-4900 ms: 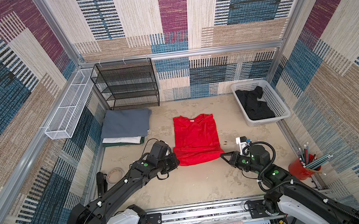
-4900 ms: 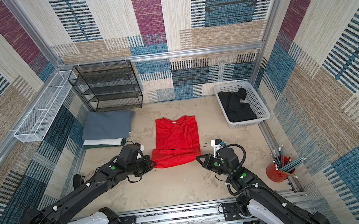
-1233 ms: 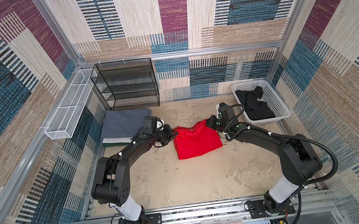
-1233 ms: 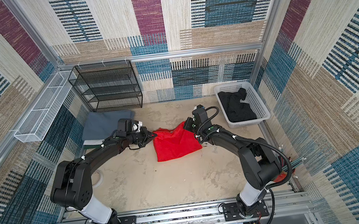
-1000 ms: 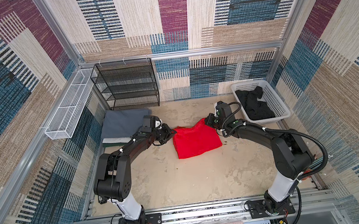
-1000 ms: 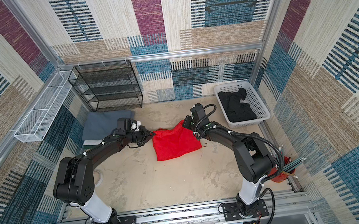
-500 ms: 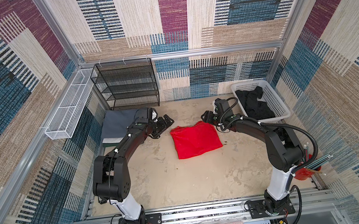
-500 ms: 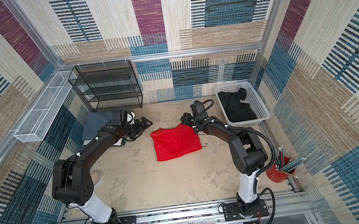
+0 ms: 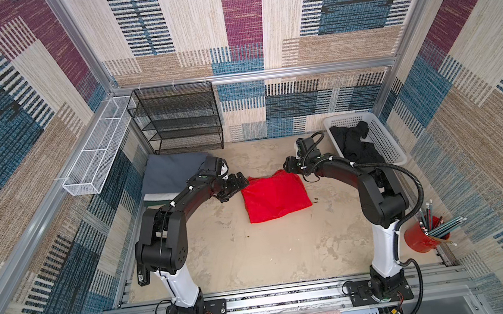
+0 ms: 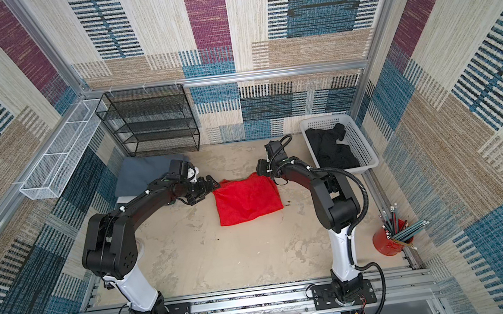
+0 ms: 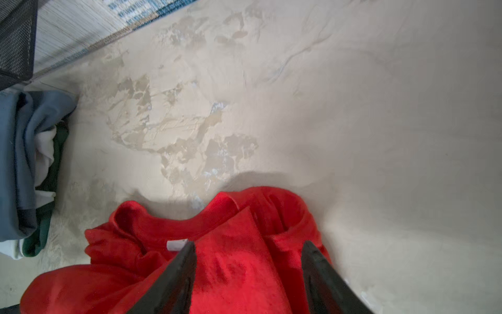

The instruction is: Fold and stack the t-shirts

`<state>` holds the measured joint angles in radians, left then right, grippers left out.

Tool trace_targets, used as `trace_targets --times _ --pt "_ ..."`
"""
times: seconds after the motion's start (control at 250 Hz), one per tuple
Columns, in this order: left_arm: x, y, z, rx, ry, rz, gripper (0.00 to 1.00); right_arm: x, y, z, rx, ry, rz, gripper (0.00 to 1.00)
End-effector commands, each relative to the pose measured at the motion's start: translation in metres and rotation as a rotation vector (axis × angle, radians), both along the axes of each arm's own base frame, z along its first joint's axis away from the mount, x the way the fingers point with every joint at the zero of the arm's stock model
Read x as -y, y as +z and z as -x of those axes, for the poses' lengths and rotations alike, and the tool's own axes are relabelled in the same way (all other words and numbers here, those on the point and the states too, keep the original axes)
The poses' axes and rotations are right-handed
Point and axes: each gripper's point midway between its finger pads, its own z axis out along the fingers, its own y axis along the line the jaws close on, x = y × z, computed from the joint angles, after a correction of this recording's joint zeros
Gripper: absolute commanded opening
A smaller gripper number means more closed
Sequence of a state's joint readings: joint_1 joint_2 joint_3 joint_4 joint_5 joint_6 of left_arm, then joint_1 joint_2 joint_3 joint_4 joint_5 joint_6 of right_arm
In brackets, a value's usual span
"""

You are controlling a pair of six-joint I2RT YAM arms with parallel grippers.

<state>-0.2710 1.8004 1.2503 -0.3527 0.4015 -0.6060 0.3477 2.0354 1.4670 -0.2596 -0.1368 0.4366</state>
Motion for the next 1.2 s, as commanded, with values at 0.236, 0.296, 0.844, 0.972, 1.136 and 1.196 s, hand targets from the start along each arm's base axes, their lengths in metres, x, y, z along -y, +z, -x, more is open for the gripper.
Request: trace_targets --times 0.236,0.296,0.844,0.972,1.136,1.196 --pt "0.024 -0.002 -0.007 0.011 -0.070 0.026 0.81 -0.018 -0.018 0.011 -0.050 0.094 -0.070 0.60" --pt "0.023 -0.004 -0.008 0.005 -0.070 0.020 0.79 -0.018 -0.019 0.010 -0.049 0.091 -0.069 0.58" --pt "0.026 -0.011 -0.014 -0.033 -0.100 -0.008 0.38 -0.005 0.001 0.008 0.010 0.025 -0.049 0.00" --pt "0.027 -0.009 -0.015 -0.026 -0.105 -0.003 0.23 -0.002 0.014 0.016 0.038 0.010 -0.067 0.00" --pt "0.030 -0.004 -0.017 -0.022 -0.106 0.019 0.12 0.006 0.029 0.025 0.071 -0.019 -0.073 0.00" --pt "0.032 -0.001 -0.017 -0.020 -0.106 0.029 0.10 0.010 0.035 0.029 0.084 -0.035 -0.076 0.00"
